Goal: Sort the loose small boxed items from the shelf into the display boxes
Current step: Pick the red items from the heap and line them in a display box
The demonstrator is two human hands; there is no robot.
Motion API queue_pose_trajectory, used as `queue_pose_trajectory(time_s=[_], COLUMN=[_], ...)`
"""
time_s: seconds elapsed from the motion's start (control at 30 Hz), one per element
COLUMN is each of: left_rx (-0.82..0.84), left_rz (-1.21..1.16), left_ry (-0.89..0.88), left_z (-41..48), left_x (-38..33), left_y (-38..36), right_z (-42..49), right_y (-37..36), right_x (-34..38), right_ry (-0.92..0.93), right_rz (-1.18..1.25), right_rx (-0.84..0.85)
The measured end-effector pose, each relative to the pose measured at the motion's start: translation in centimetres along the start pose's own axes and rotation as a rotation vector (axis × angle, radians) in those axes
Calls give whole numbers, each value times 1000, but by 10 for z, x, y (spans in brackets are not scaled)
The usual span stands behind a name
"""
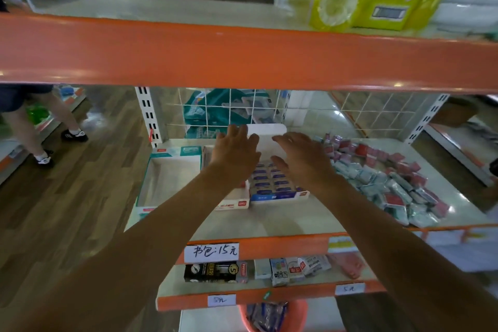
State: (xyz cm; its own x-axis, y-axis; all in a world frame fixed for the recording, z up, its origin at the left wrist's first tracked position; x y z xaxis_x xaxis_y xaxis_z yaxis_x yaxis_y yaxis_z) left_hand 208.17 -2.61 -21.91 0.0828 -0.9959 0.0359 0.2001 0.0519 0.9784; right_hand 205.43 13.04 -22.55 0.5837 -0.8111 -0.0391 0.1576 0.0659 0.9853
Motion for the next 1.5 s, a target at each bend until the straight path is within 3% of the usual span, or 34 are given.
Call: queue_pose_trajectory(time_s=[0.57, 0.93, 1.27, 1.5], left_rx=[59, -48, 59, 241], left_rz=[-124, -232, -301, -585], left_ry=[-355, -549, -490, -283], left_z=[-24, -47, -43, -48], left_x=[-179, -224, -225, -213], left_y=[-8, -30, -45, -31], right_z=[-144, -181, -182, -172], right_y=[4, -6, -23, -19], right_x=[-143, -165, -171, -172], right_ry=[-351, -331, -264, -208], right_rz=[89, 104, 137, 96], right_rx=[-39, -83, -47, -61])
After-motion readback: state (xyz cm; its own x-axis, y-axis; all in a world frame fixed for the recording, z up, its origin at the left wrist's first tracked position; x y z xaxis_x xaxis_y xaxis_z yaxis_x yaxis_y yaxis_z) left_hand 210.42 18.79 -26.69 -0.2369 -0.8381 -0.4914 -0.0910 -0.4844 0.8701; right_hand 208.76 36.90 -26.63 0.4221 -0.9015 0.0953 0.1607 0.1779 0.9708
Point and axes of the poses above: each hand's wrist, its own z-axis towards the middle knuckle, its own y-axis out of the back of the hand, x = y × z, the point moved 1 cm from there along z, towards the middle knuckle, and after that the axes turned 10 degrees about y, right-handed, at the moved point
